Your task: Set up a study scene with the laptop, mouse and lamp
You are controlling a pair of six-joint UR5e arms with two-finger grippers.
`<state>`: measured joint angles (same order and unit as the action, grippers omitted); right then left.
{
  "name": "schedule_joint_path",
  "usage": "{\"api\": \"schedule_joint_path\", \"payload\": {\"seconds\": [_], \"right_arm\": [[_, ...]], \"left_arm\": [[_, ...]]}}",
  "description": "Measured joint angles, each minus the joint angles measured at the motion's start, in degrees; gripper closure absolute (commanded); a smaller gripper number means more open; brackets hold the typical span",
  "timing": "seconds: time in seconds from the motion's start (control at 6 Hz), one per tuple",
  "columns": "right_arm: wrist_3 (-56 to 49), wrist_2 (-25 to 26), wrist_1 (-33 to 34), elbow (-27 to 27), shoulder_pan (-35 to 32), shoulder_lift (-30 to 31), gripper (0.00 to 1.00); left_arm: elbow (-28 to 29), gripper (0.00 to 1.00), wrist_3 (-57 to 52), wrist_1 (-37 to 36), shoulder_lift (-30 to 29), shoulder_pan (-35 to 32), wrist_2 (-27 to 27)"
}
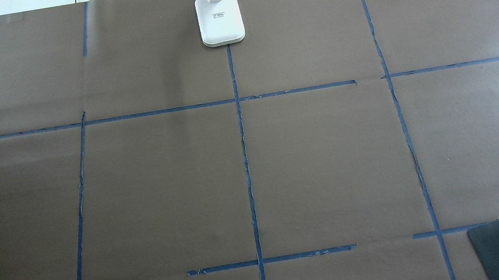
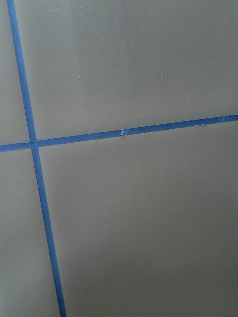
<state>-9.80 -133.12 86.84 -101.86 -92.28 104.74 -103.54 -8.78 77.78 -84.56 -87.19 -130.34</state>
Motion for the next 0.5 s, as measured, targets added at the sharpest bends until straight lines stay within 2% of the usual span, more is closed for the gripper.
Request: {"api": "schedule_joint_path", "payload": {"seconds": [0.5], "right_arm": [[0.35, -0.06, -2.09, -0.41, 0.0, -0.04, 0.0]], "left_arm": [[-0.22, 0.0, -0.43, 2.57, -0.11, 0.21, 0.2]]}}
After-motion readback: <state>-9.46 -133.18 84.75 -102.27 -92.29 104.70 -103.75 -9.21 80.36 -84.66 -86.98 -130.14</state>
